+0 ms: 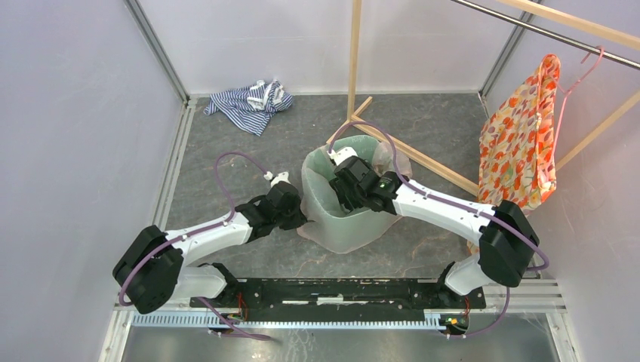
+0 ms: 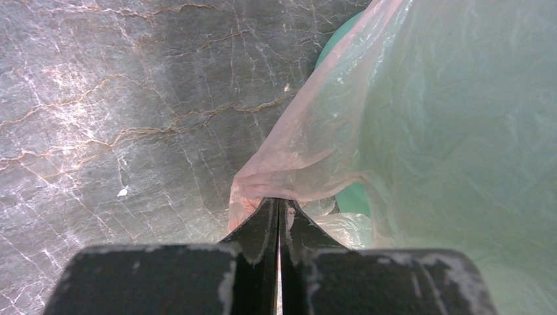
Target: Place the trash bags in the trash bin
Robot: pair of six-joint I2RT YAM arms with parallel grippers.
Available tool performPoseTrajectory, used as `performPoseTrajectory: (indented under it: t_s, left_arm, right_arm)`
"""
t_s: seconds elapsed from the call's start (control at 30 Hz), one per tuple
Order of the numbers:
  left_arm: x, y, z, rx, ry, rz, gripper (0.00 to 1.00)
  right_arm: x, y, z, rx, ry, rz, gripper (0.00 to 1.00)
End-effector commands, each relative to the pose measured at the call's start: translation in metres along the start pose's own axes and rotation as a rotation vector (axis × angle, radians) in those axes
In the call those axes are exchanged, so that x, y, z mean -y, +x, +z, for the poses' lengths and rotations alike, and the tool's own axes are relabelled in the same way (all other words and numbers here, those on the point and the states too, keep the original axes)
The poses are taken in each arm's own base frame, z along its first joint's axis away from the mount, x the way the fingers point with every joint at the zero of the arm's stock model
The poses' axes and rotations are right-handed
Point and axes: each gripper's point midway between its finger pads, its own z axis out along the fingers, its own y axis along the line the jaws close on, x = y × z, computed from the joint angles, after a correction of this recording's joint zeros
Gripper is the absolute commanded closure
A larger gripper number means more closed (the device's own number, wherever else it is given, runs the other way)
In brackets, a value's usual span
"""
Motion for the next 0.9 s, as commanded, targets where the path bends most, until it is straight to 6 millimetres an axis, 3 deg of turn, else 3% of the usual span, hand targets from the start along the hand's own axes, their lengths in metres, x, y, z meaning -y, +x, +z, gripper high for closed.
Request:
performPoseTrajectory:
  t_s: [0.0, 0.23, 0.57, 0.87]
  left_arm:
    - [0.011, -0.014, -0.003, 0.040, 0.025, 0.019, 0.98]
    - [0.010, -0.009, 0.001, 0.022, 0.021, 0.028, 0.98]
    - [0.011, -0.011, 0.001, 0.030, 0.027, 0.028, 0.98]
    - [0.013, -0.012, 0.002, 0.033, 0.028, 0.033, 0.98]
  right_arm:
    - [0.001, 0.007, 0.013, -0.010, 0.024, -0.011, 0.21]
    - [-0.008, 0.009, 0.020, -0.048, -0.007, -0.025, 0.23]
    - [-0.009, -0.004, -0.008, -0.096, -0.071, -0.097, 0.20]
    - [-0.020, -0.011, -0.004, -0.127, -0.158, -0.278, 0.21]
